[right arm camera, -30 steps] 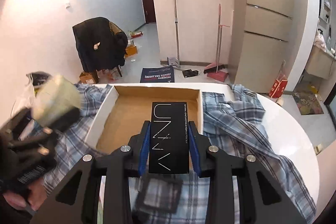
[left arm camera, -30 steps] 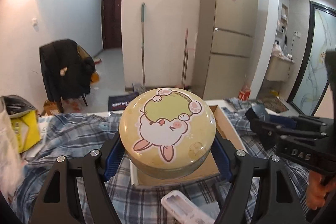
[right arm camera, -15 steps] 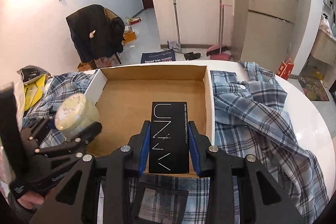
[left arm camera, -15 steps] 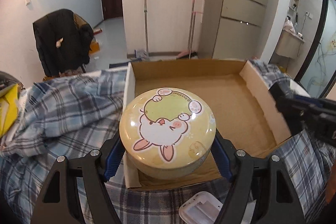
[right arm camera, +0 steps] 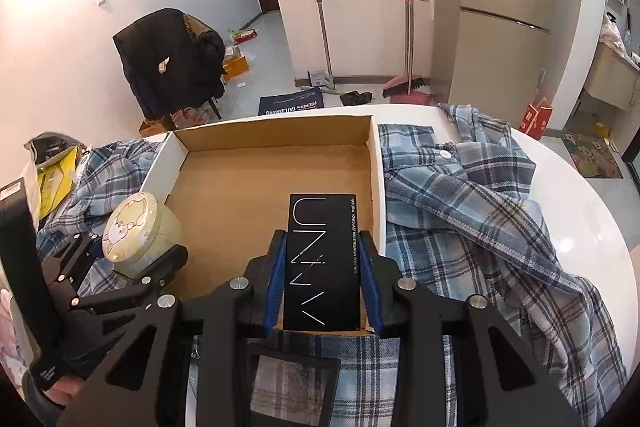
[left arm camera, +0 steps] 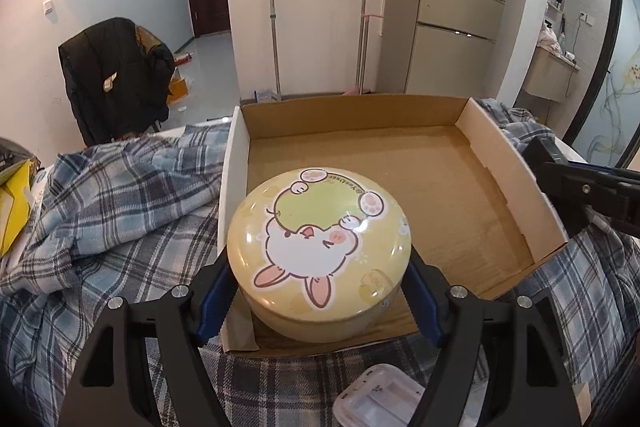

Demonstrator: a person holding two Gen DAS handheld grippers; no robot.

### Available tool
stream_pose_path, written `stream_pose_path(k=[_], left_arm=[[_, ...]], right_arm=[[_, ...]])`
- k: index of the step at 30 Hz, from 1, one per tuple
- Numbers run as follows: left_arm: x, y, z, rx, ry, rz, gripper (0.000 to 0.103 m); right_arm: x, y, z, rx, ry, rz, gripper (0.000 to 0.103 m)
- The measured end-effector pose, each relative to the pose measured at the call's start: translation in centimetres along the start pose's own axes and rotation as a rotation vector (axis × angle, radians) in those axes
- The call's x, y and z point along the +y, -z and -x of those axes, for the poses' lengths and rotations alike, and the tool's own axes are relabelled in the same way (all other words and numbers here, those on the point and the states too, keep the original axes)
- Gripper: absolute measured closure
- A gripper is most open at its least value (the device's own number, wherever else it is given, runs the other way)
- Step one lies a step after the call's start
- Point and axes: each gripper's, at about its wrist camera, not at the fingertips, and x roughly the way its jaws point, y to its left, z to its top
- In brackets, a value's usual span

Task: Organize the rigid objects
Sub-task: 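Place the tin and the black box into the cardboard box, opening both grippers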

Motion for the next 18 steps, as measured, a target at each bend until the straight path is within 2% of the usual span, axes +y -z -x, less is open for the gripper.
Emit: stream_pose_path(k=[5,7,9,10,14,18], left_arm=[[-0.7,0.3,-0.2,-0.005,-0.019,-0.035,0.026],[-0.9,0.3,-0.1,-0.012,-0.004,-0.043,0.026],[-1.0,0.2,0.3,-0.029,0.006,-0.051,0.02],[-1.1,0.2,0.5,-0.043,-0.004,-0.054,0.012],[-1.1,0.2,1.0,-0.074,-0.041,-0.058,0.012],[-0.5,0.2,3.1,-0.186,0.002,-0.027,0.012]], right_arm=[[0.1,0.0,-0.2,0.001,-0.001,0.01,0.071],[0.0,0.1,-0.5,-0.002,-0.014,0.006,0.071],[0.0,0.2,-0.8,-0.005,-0.026,0.003,0.071],[0.0,0.3,-0.9,-0.008,-0.031,0.004,0.071],[0.9,0.7,-1.7,-0.026,-0.038,0.045,0.071],[1.5,0.9,-2.5,-0.017,-0.057,0.059,0.071]])
